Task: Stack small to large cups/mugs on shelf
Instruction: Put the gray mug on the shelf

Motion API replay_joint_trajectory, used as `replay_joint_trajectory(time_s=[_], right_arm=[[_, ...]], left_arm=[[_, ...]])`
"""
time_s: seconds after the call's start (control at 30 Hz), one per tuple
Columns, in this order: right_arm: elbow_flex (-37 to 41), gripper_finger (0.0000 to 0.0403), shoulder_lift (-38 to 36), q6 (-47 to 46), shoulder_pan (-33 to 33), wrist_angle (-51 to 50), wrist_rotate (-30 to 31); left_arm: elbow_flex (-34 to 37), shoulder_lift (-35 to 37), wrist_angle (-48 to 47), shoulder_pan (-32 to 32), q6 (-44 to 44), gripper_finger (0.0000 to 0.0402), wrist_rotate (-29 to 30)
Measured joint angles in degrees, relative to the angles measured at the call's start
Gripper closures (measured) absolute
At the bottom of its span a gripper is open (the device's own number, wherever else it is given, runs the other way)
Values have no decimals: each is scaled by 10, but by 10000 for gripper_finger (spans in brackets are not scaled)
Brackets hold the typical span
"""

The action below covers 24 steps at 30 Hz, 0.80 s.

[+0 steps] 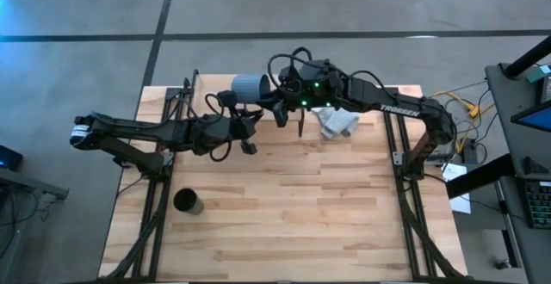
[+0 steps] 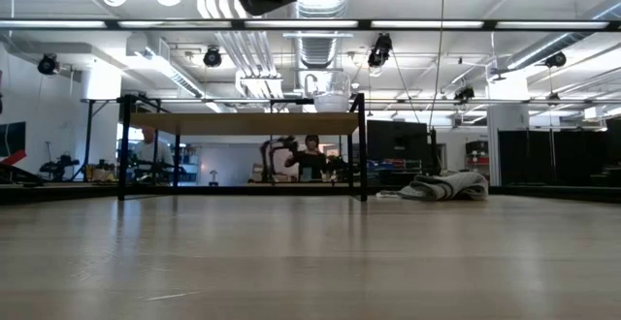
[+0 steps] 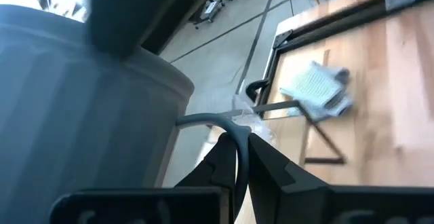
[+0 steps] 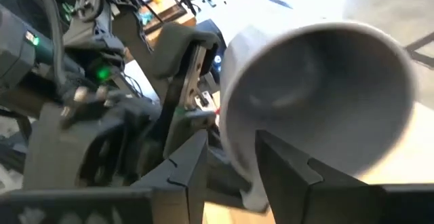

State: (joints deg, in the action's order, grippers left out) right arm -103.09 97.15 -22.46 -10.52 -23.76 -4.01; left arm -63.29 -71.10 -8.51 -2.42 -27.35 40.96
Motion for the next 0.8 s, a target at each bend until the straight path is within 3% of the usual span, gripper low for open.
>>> replay_joint_trajectory(time_s=[0.13, 0.27, 0.47, 0.67, 0.8], right_arm=[[0, 290, -25, 0, 0, -44, 0], [0, 299, -58, 0, 5, -102, -4], [0, 309, -88, 0, 21, -153, -5], [0, 308, -92, 6, 30, -167, -5], [0, 308, -91, 6, 30, -187, -5]], left_arm=[[0, 17, -14, 2, 118, 400, -2], [4, 33, -26, 2, 146, 400, -2], [15, 61, -8, 18, 256, 400, -38], [57, 69, 104, 43, 292, 400, -181], [71, 70, 115, 73, 316, 400, -286]])
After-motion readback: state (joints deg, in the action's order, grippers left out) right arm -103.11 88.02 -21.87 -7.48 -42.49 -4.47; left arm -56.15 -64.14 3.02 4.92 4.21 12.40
